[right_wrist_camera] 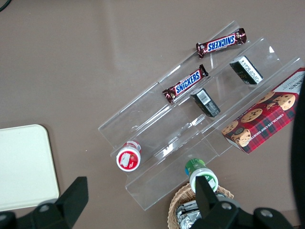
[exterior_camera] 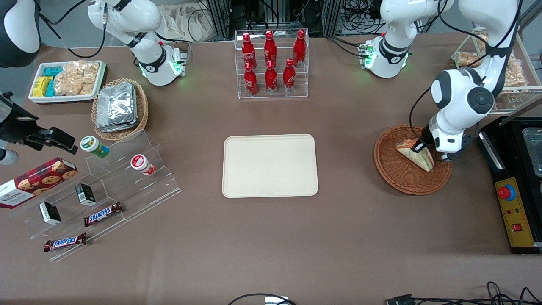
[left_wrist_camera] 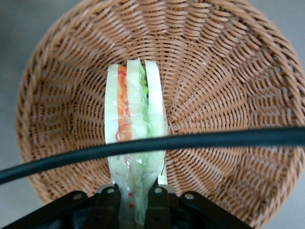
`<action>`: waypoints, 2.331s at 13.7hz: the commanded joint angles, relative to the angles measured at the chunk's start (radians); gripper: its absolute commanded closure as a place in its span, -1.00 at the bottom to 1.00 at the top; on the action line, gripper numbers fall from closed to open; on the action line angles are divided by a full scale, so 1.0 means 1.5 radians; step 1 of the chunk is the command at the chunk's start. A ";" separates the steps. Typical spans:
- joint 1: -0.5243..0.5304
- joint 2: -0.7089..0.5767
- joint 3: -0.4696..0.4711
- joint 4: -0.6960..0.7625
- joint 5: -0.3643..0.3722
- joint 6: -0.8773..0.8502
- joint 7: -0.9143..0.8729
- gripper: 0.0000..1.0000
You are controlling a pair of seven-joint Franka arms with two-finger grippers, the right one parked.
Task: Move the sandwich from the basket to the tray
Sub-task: 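Lift the sandwich out of the basket with the left gripper, then carry the sandwich over the cream tray with the left gripper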
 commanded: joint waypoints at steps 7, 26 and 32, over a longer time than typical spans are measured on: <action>-0.012 -0.106 -0.016 0.162 0.007 -0.258 0.289 1.00; -0.101 0.177 -0.374 0.441 0.159 -0.273 -0.078 0.98; -0.217 0.339 -0.371 0.511 0.304 -0.269 -0.216 0.94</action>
